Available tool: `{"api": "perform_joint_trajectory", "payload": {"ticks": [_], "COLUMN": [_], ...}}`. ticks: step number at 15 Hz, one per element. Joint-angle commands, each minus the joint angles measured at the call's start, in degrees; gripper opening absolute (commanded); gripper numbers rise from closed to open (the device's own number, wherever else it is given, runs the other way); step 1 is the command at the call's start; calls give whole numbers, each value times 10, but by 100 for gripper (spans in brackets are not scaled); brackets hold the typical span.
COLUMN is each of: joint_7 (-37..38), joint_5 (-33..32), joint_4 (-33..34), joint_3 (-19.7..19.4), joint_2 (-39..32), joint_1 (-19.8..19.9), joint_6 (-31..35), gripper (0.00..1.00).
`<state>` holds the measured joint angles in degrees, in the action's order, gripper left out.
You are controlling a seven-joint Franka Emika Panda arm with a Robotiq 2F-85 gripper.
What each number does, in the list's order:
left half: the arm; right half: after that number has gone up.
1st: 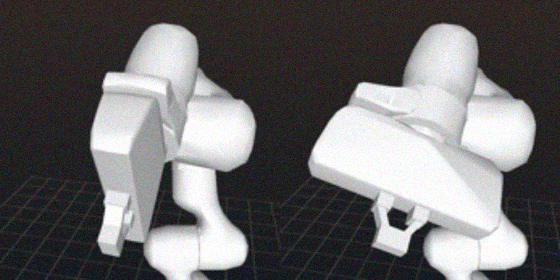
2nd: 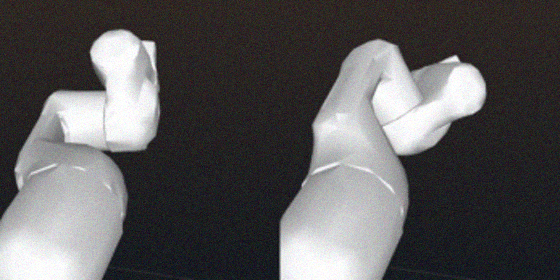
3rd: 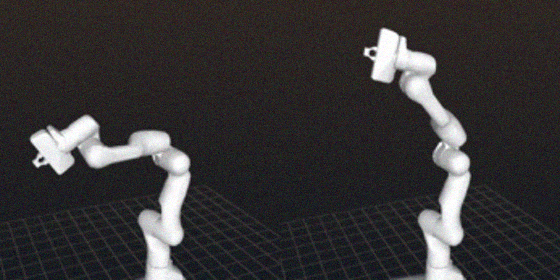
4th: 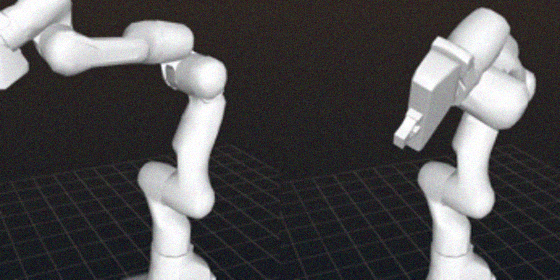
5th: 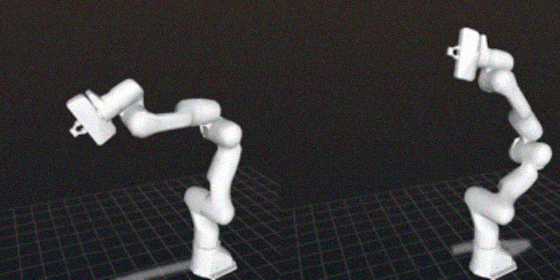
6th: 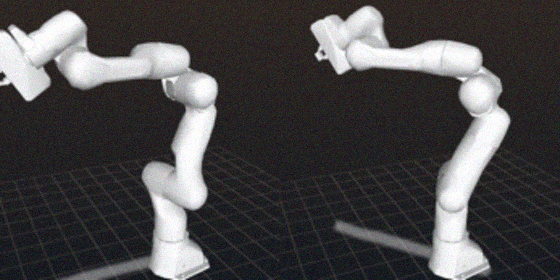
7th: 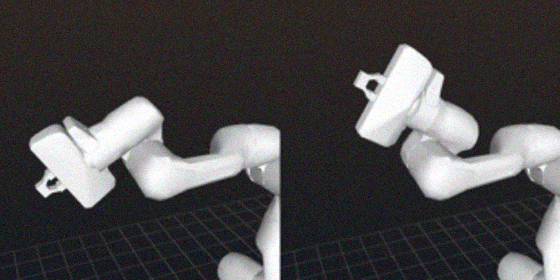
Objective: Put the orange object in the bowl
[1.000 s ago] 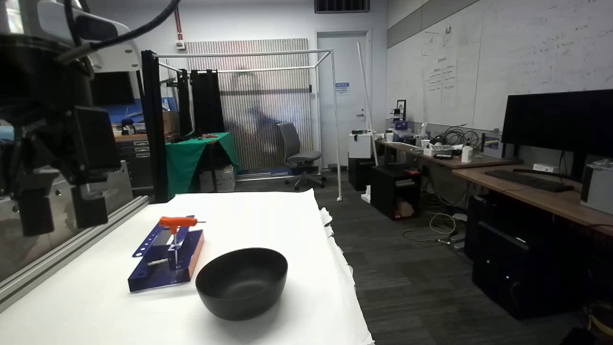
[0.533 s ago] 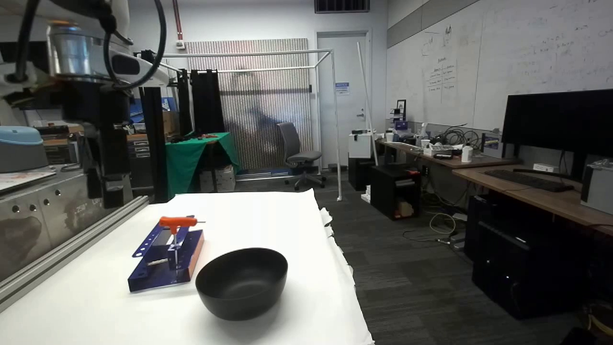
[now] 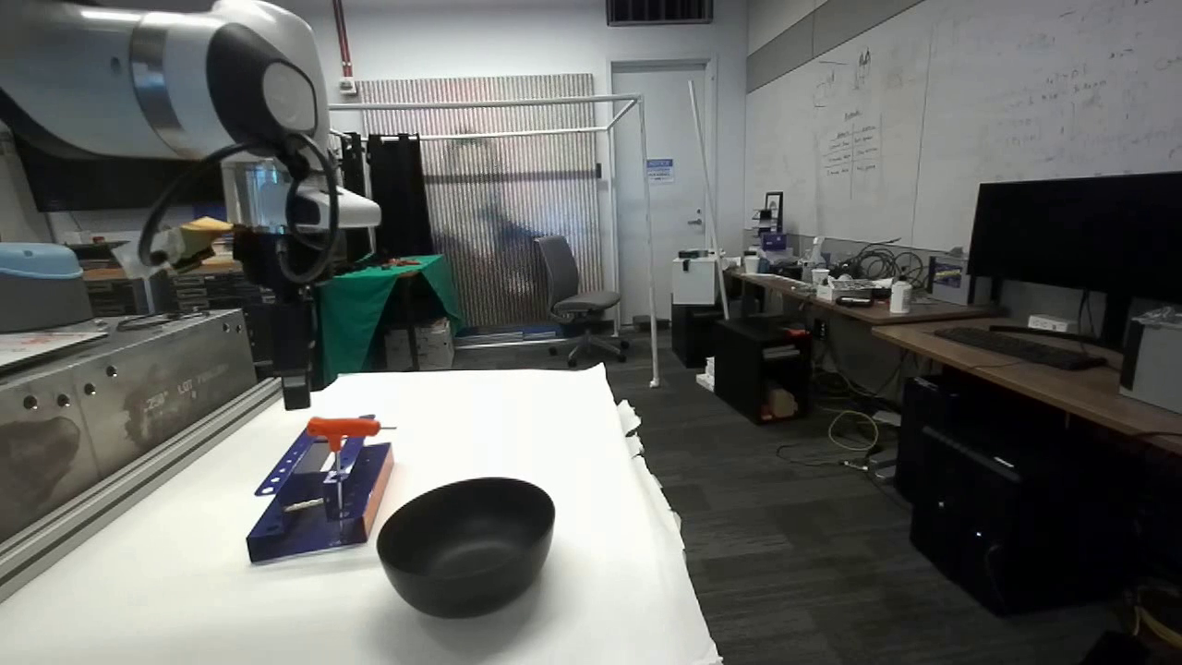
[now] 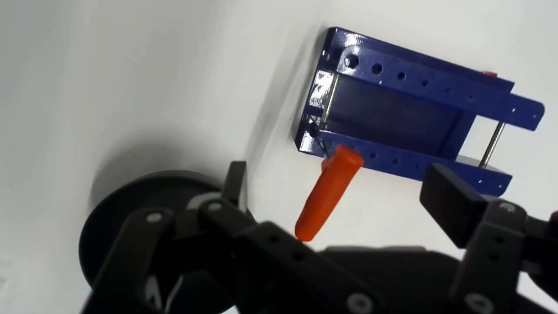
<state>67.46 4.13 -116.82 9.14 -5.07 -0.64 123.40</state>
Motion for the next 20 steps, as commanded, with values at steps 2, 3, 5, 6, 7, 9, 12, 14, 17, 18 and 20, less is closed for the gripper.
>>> {"api": "perform_joint_trajectory", "payload": {"ticks": [2,3,5,6,7,9,12,14,17,18,20], "joint_7": [76,81,91,89,90,94,101,113,130,138,149], "joint_5": [-12,-10,-11,-7,-5,-5,-5,-14,-32,-41,-70], "joint_4": [52,57,65,67,69,73,77,78,68,62,57], "joint_3": [-38,-44,-54,-56,-59,-62,-62,-64,-67,-69,-68], "joint_2": [-70,-81,-97,-101,-105,-110,-109,-99,-56,-34,8], "joint_1": [-30,-33,-40,-42,-44,-49,-55,-61,-67,-68,-69], "joint_6": [-1,-5,-12,-11,-11,-11,-18,-26,-46,-54,-94], "gripper": [100,75,66,56,49,34,12,6,10,10,11]}}
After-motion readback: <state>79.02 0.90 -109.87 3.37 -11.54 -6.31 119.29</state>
